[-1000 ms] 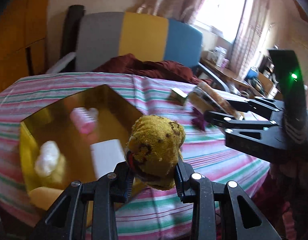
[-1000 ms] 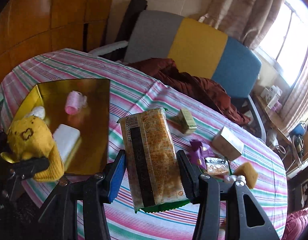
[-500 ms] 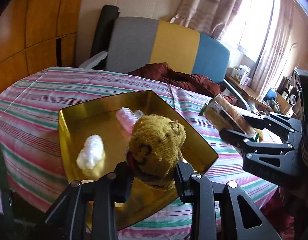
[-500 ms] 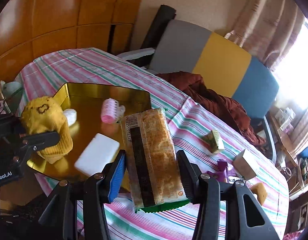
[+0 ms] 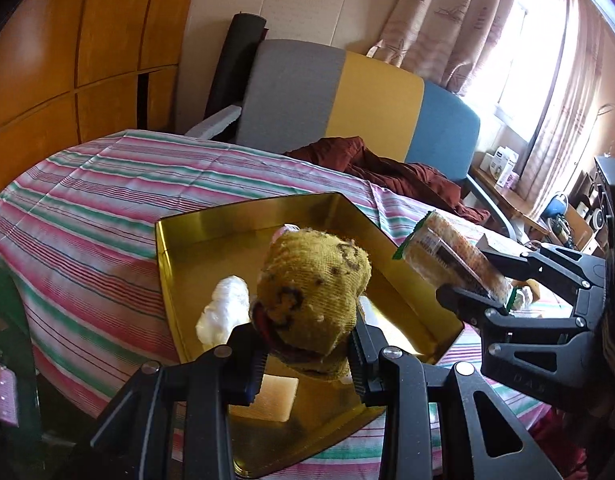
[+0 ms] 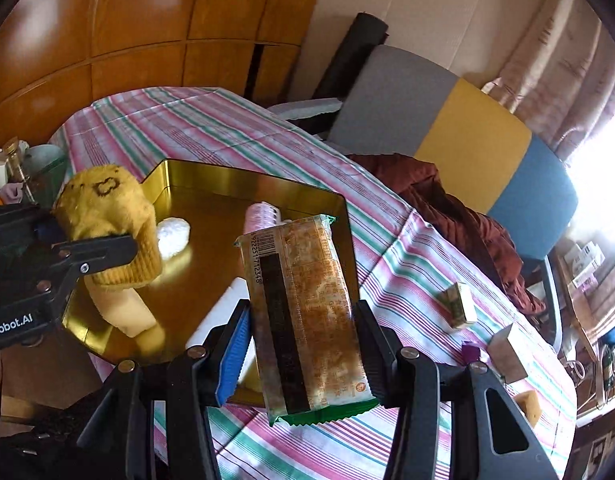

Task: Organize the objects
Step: 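Carry the knitted toy and biscuit pack over the gold tray and lower them, then open both tools to release the toy and biscuit pack into the tray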

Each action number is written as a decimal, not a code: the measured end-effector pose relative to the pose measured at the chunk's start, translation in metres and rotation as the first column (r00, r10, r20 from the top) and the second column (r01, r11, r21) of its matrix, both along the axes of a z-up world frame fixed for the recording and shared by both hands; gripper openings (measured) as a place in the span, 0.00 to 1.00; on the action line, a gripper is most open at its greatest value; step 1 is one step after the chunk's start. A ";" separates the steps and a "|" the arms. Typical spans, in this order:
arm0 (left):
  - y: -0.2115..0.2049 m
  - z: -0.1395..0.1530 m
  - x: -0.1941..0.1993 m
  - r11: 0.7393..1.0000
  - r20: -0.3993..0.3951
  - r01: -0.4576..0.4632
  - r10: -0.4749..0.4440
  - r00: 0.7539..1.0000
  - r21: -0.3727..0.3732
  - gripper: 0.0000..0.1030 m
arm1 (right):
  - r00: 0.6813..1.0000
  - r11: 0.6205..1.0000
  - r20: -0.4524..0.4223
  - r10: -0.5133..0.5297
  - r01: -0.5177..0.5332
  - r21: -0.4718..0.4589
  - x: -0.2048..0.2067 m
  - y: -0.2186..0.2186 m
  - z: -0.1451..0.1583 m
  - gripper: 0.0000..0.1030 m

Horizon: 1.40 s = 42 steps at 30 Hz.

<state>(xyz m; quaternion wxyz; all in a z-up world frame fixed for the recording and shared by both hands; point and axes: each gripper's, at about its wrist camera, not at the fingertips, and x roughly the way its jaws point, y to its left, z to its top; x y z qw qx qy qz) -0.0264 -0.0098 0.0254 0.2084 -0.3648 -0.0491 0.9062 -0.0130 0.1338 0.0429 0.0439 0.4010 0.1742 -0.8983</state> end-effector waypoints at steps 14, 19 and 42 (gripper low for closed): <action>-0.008 0.001 -0.029 0.999 -0.017 -0.026 0.025 1.000 -0.037 0.34 | 0.998 0.999 0.045 0.032 -0.030 -0.034 -0.012 -0.014 -0.016 0.49; -0.011 0.001 -0.051 0.999 0.000 -0.046 0.046 0.999 -0.021 0.34 | 0.994 0.995 0.094 0.049 -0.040 -0.094 -0.018 -0.017 -0.030 0.49; -0.047 -0.021 -0.059 0.981 0.059 -0.192 0.192 0.980 -0.001 0.67 | 0.981 0.957 0.165 0.099 -0.049 -0.285 -0.011 -0.016 -0.051 0.68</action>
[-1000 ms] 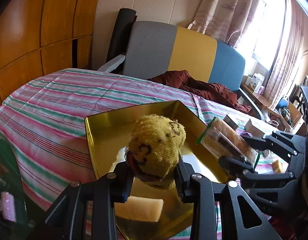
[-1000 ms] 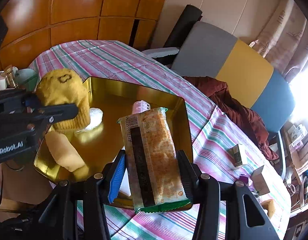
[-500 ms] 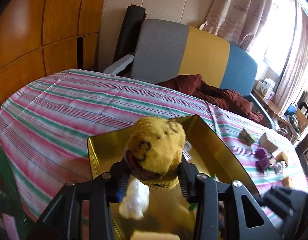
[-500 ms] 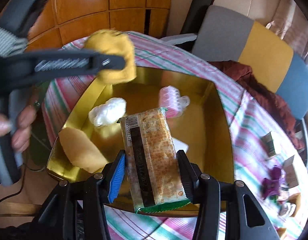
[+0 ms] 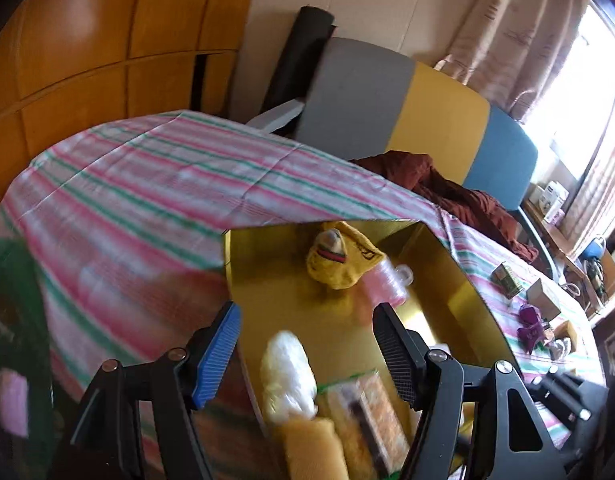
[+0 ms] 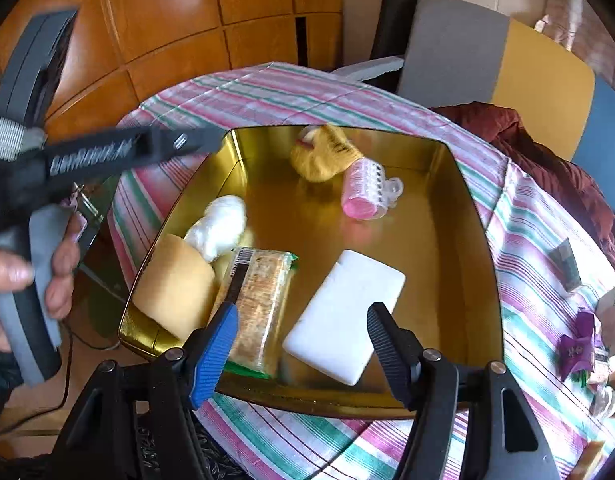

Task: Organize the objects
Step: 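Open both tools to release the toy and biscuit pack into the tray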

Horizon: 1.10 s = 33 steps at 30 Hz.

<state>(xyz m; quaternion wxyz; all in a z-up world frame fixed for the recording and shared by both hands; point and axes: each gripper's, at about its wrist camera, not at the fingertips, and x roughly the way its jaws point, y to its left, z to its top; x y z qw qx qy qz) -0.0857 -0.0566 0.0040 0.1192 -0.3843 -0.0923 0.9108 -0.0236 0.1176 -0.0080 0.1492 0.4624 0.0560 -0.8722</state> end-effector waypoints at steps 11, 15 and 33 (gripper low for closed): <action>0.023 0.005 0.025 0.998 -0.008 0.058 -0.058 0.998 -0.008 0.69 | 0.994 0.994 -0.036 -0.107 0.107 -0.010 0.012 0.025 0.009 0.72; 0.040 0.009 0.036 0.995 -0.029 0.084 -0.085 0.996 -0.048 0.78 | 0.983 0.984 -0.055 -0.177 0.177 -0.014 0.015 0.045 0.012 0.76; 0.087 0.022 0.066 0.970 -0.099 0.128 -0.151 0.984 -0.205 0.87 | 0.934 0.938 -0.105 -0.343 0.345 0.007 0.028 0.104 0.013 0.80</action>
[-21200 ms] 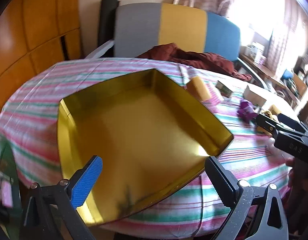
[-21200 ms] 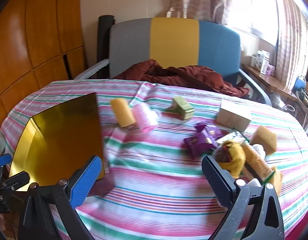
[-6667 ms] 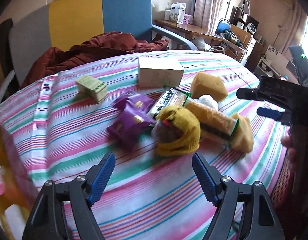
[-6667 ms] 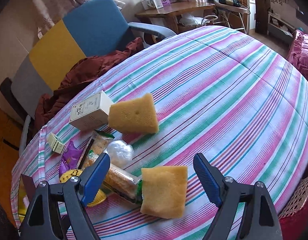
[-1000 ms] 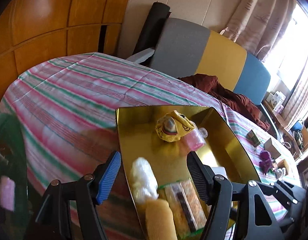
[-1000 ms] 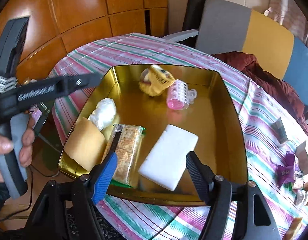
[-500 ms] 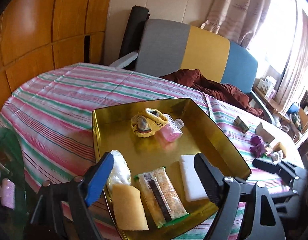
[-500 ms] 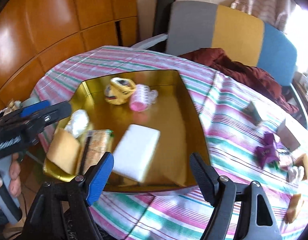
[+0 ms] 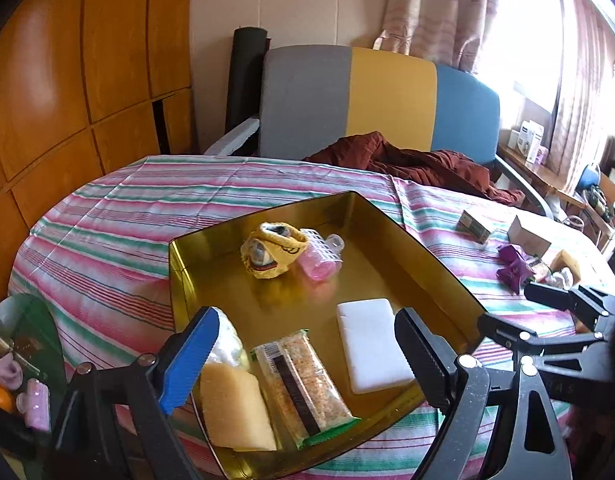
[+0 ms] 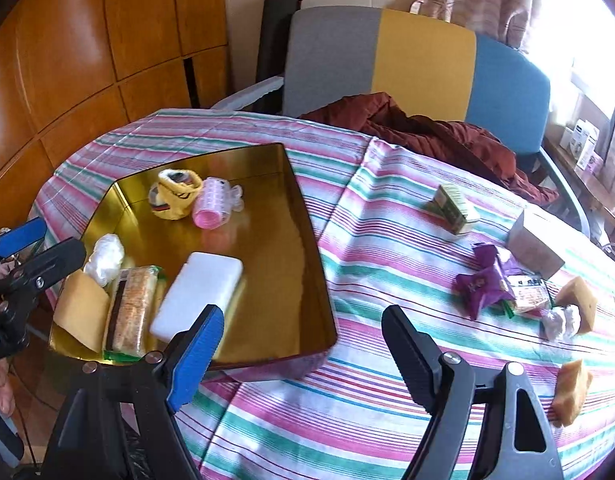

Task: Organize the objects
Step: 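Open both tools to release the toy and biscuit pack into the tray, then move both tools back over the remaining items on the table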

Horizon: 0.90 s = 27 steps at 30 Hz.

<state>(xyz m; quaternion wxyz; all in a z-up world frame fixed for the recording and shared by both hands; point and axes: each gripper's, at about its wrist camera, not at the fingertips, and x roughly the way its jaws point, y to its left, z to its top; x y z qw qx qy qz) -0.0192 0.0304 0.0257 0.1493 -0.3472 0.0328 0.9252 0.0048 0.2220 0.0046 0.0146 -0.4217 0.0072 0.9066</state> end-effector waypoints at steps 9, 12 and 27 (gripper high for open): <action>0.020 0.001 0.007 0.999 0.000 0.042 -0.042 0.999 -0.024 0.87 | 0.997 0.997 -0.006 -0.074 0.074 0.011 0.007 0.033 0.000 0.80; 0.027 0.001 0.008 0.998 -0.001 0.060 -0.060 0.998 -0.034 0.88 | 0.995 0.995 -0.011 -0.101 0.101 0.019 0.009 0.047 0.002 0.80; 0.059 0.004 0.018 0.987 -0.007 0.141 -0.142 0.990 -0.075 0.90 | 0.980 0.977 -0.046 -0.195 0.198 0.077 0.020 0.106 0.019 0.80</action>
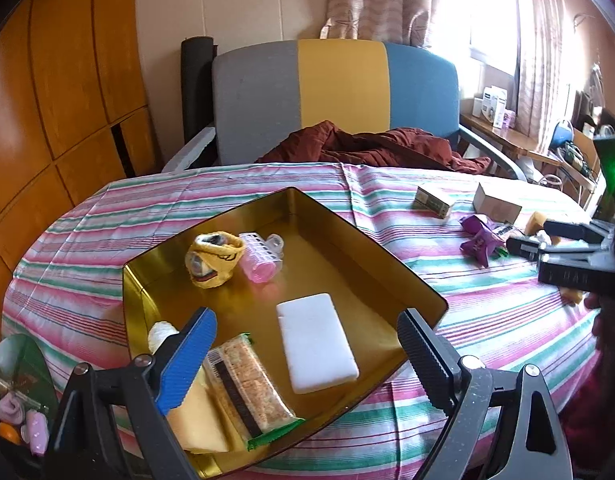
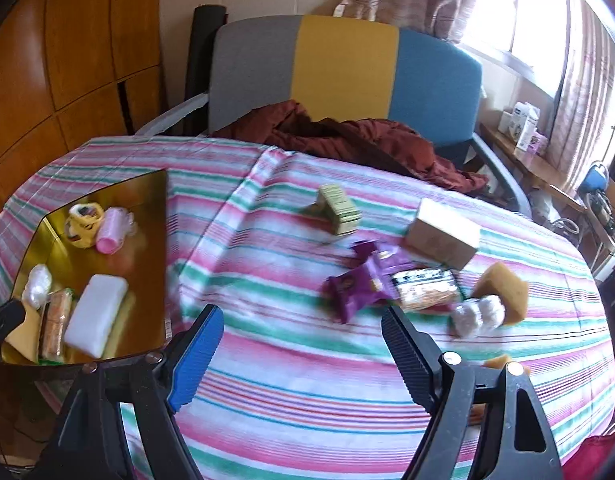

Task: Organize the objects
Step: 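Move both tools back over the remaining items on the table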

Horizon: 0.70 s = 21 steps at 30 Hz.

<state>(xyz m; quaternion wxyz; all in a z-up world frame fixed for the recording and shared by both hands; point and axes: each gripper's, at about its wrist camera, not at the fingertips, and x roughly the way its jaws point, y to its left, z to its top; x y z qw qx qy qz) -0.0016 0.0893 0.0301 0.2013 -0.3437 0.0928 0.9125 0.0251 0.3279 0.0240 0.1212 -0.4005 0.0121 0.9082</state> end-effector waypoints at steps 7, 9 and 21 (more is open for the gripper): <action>0.013 -0.001 0.003 0.999 0.003 0.033 -0.033 0.999 -0.017 0.90 | 0.997 0.995 -0.019 -0.079 0.080 0.062 0.003 0.044 0.013 0.80; 0.017 -0.001 0.004 0.999 0.005 0.042 -0.042 0.999 -0.021 0.91 | 0.994 0.990 -0.023 -0.110 0.112 0.082 0.004 0.061 0.015 0.80; 0.047 -0.006 0.001 0.994 0.016 0.091 -0.090 0.996 -0.067 0.92 | 0.942 0.942 -0.007 -0.335 0.335 0.019 0.012 0.164 -0.014 0.80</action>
